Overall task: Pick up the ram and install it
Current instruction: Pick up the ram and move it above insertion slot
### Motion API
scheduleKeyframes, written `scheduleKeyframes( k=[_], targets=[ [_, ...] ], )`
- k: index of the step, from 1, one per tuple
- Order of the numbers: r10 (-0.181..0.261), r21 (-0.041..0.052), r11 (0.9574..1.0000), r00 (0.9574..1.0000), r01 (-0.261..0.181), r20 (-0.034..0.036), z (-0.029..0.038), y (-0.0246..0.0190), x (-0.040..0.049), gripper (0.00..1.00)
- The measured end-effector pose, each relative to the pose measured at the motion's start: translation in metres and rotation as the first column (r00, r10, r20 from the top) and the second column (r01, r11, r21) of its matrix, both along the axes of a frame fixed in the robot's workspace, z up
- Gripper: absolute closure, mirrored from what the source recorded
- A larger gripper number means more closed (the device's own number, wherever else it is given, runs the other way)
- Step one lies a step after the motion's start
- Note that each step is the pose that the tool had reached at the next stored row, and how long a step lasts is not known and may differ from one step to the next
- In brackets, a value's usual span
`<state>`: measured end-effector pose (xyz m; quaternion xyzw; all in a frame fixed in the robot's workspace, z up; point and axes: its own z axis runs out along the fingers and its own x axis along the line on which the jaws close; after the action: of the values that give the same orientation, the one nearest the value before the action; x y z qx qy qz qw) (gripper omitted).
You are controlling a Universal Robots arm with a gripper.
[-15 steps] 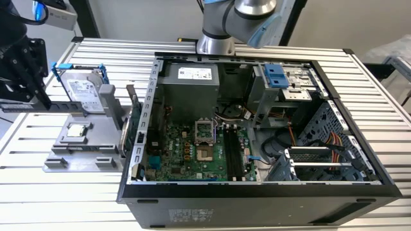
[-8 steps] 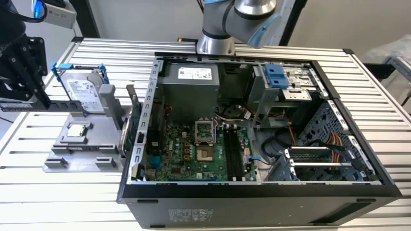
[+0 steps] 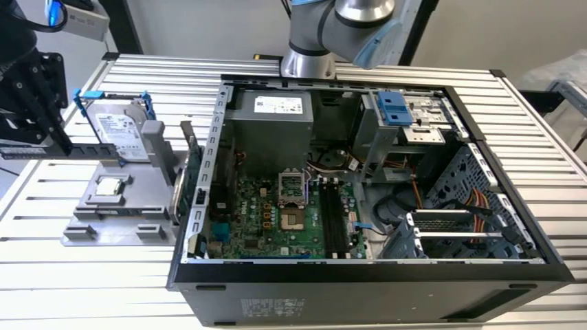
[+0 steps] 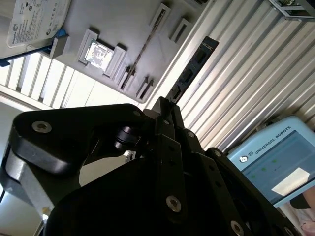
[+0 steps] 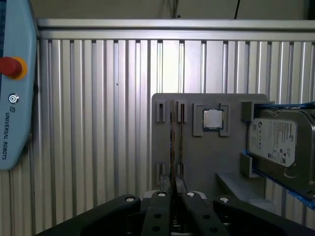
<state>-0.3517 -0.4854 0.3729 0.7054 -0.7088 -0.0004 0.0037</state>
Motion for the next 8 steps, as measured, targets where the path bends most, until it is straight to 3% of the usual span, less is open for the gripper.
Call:
scheduleKeyframes(
  k=[8],
  targets=[
    [0.0, 0.0001, 1.0, 1.0, 0.0, 0.0002, -0.0001, 0.0, 0.0089, 1.0]
  ],
)
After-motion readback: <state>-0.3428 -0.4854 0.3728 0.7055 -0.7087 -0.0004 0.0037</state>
